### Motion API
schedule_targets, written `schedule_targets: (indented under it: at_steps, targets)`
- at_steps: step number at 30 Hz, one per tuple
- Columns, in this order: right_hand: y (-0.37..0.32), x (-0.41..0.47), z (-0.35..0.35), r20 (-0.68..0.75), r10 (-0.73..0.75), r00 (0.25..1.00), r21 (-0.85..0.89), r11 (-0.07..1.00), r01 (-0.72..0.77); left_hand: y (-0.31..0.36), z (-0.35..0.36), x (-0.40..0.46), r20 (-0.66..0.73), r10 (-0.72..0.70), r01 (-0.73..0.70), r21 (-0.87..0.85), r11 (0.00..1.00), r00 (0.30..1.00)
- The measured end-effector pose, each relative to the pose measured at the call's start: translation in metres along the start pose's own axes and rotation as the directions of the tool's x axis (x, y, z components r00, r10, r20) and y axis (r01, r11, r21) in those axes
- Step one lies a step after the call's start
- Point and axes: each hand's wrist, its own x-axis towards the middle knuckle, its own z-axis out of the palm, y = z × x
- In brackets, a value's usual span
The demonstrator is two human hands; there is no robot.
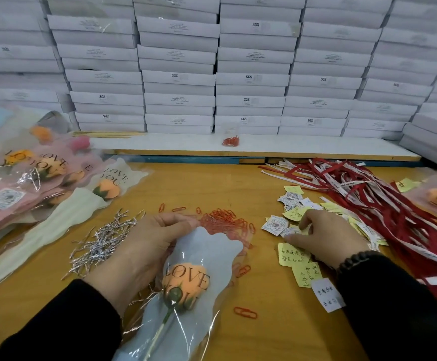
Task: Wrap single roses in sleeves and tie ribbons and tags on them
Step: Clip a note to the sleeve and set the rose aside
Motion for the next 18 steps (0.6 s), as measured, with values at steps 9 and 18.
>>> schedule_targets:
  at_steps: [9, 18]
  targets:
    - [-0.011, -0.003, 0.002, -0.042, -0.167, 0.985, -0.244, 0.958, 0.152, -0.001, 0.0, 0.0, -0.02, 0.009, -0.007, 0.064, 0.998, 1.0]
    - [-0.017, -0.005, -0.006, -0.132, -0.157, 0.979, 0.724, 0.66, 0.203, -0.002, 0.0, 0.0, -0.02, -0.003, 0.004, 0.07, 0.998, 1.0]
